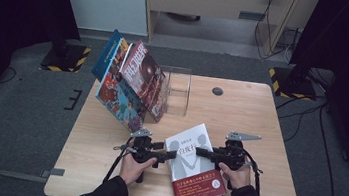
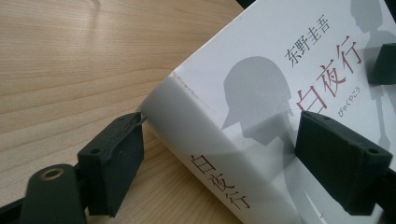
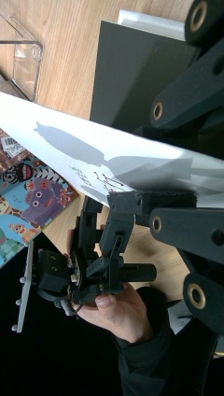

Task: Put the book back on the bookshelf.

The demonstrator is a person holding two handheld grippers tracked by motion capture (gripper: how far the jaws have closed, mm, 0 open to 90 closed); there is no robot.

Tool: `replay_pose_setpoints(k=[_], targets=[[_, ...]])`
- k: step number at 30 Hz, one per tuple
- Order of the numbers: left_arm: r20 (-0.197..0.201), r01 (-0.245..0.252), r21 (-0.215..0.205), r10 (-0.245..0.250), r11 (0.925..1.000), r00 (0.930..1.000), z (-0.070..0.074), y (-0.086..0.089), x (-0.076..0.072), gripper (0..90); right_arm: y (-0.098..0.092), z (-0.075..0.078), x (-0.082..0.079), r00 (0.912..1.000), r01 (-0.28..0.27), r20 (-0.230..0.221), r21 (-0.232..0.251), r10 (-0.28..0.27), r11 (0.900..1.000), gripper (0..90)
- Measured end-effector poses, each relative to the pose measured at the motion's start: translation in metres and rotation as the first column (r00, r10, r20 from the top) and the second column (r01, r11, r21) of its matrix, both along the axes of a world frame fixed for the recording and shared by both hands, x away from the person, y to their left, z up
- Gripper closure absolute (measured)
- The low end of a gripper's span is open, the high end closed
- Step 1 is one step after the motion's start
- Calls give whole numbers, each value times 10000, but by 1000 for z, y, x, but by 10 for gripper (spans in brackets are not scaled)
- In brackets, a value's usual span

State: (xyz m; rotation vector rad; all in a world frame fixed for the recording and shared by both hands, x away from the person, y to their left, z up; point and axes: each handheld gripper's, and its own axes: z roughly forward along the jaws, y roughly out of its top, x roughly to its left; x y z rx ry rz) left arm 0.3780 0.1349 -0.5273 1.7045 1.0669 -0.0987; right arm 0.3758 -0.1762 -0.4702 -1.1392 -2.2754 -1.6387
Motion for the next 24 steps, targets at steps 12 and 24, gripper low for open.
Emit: replay_pose_setpoints(k=[12,24], targets=[[285,107,31,-108,9999,9995,8,2,0,173,1,6,-3,9996,-86,284,107,83,9999,783],[1323,-260,-609,339,9978,9906,26,8,-1,214,-1,25,-10,9876,-215,1568,614,117,9979,821]])
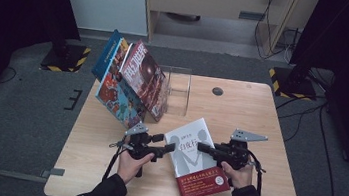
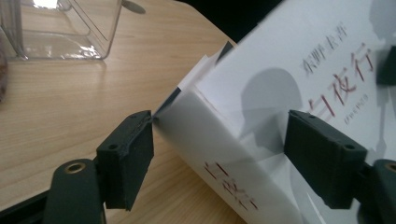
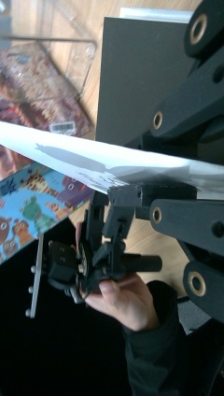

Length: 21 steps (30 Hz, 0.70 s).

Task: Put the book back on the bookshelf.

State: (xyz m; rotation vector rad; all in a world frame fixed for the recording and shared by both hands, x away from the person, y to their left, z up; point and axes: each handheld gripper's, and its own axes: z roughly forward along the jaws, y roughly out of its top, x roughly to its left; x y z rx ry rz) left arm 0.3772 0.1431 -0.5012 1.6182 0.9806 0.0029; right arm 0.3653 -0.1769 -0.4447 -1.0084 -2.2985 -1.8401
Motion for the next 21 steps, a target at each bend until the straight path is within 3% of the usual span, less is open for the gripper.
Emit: replay_pose_setpoints(k=[6,13,17,21], targets=[[-233,203,-352,-211,9992,9995,-2,1,-3,181,-1,0,-5,9996,-176,221,92,174,9998,822],[-432,413,-361,-429,9985,9981,-6,-2,-7,157,-4,0,-7,9991,-323,293,126,319,9994,822],[-795,791,-681,-845,9945,9932,-12,-8,-5,126,-5,0,-7,9991,-342,263,101,339,9994,822],[-955,958,-715,-1024,9928,9901,-12,-13,-3,99,-5,-1,-6,9992,-338,225,109,335,9994,822]])
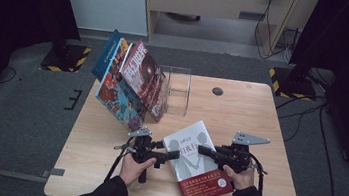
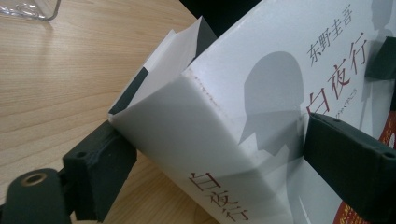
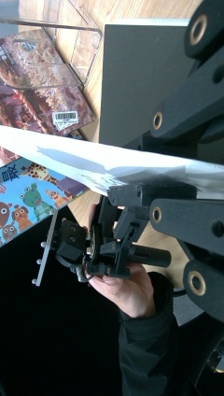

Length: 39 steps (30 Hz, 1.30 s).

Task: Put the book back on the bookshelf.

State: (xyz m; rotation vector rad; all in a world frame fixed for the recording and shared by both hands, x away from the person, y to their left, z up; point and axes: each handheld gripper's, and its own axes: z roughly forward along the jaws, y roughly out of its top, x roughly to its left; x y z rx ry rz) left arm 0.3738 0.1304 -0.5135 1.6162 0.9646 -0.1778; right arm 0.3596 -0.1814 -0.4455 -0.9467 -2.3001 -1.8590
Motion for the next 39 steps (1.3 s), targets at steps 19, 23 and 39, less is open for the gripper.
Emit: replay_pose_setpoints(k=[19,23,39], targets=[[625,-426,-167,435,9990,9971,23,7,1,226,-1,12,-2,9924,-109,1226,238,79,9997,829],[944,-393,-74,399,9992,9947,29,5,-2,258,-8,11,-4,9911,-203,1317,211,173,9996,826],[2152,-241,394,151,9989,9765,46,-10,-13,312,-33,6,-12,9887,-572,1366,-375,618,9977,756]])
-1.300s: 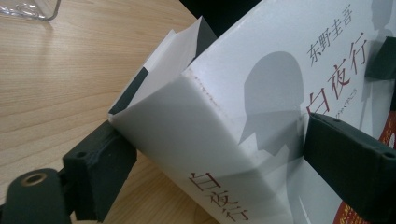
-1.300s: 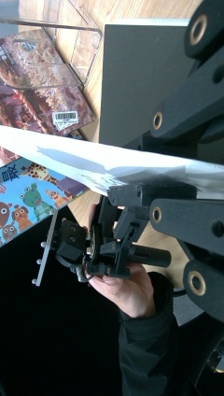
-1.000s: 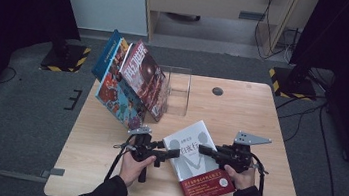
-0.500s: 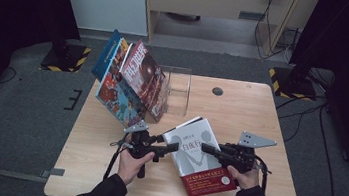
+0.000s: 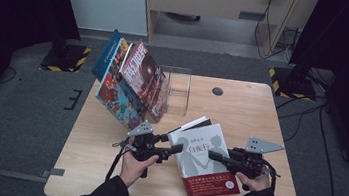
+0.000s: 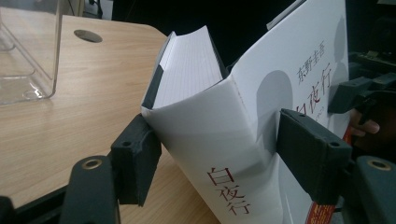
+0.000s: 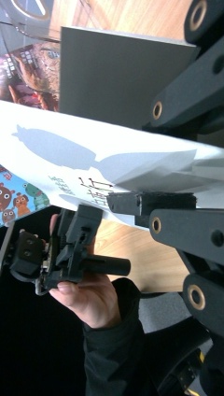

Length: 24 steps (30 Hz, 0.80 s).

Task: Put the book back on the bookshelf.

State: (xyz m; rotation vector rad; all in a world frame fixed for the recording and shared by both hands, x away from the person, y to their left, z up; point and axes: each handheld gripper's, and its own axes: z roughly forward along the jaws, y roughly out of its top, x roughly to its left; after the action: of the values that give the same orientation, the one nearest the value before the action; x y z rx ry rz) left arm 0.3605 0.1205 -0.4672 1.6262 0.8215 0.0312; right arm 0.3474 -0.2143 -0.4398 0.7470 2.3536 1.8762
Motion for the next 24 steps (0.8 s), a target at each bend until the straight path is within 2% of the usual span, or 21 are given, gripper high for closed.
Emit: replay_pose_setpoints(k=[4,9,15,21,24], targets=[[270,116,72,-118,9999,9996,4,-4,-2,324,-7,-2,-2,9998,-144,-123,-22,143,9999,754],[365,253,26,-253,9997,9990,6,-8,-2,332,-13,-5,-4,9991,-372,-219,-75,371,9993,758],[162,348,-36,-348,9994,9993,7,-16,5,318,-18,-8,-4,9981,-480,-386,-134,475,9988,764],[-287,416,-388,-428,9984,9987,7,-18,11,338,-19,-8,-2,9973,-485,-562,-195,474,9986,771],[-334,484,-504,-501,9976,9982,8,-17,12,350,-18,-7,-2,9970,-562,-553,-217,550,9982,779]])
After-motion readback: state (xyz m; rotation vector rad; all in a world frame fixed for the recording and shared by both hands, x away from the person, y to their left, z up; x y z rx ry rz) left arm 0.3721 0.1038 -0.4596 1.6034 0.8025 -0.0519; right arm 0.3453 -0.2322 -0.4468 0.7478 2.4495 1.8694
